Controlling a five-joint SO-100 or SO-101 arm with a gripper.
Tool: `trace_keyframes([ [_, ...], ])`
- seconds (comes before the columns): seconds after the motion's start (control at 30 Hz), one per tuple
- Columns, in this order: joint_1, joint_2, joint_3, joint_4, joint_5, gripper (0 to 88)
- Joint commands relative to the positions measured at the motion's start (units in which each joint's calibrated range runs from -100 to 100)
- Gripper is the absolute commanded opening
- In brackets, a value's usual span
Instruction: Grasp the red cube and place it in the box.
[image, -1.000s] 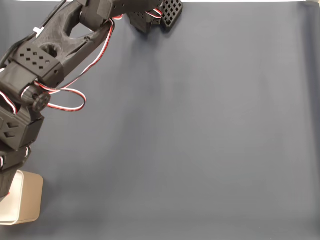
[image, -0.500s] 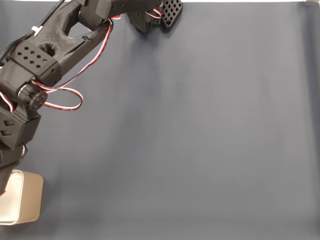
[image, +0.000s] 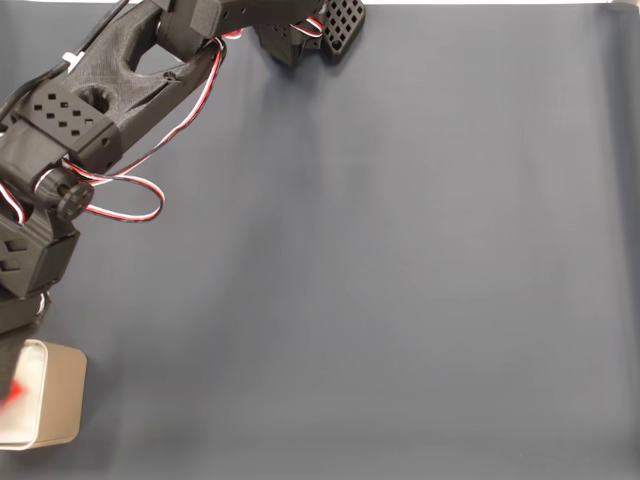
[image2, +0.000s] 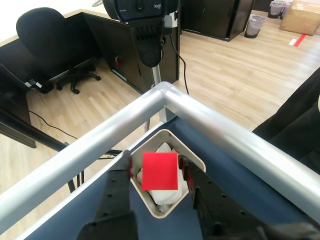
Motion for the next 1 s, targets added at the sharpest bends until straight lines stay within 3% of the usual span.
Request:
trace_keyframes([
  [0.0, -0.04, -0.65, -2.49, -1.41, -0.63, 37.0],
  [0.3, -0.04, -0.91, -2.31, -1.25, -0.44, 43.9],
  [0.97, -0.04, -2.73, -0.3, -1.58, 0.49, 39.1],
])
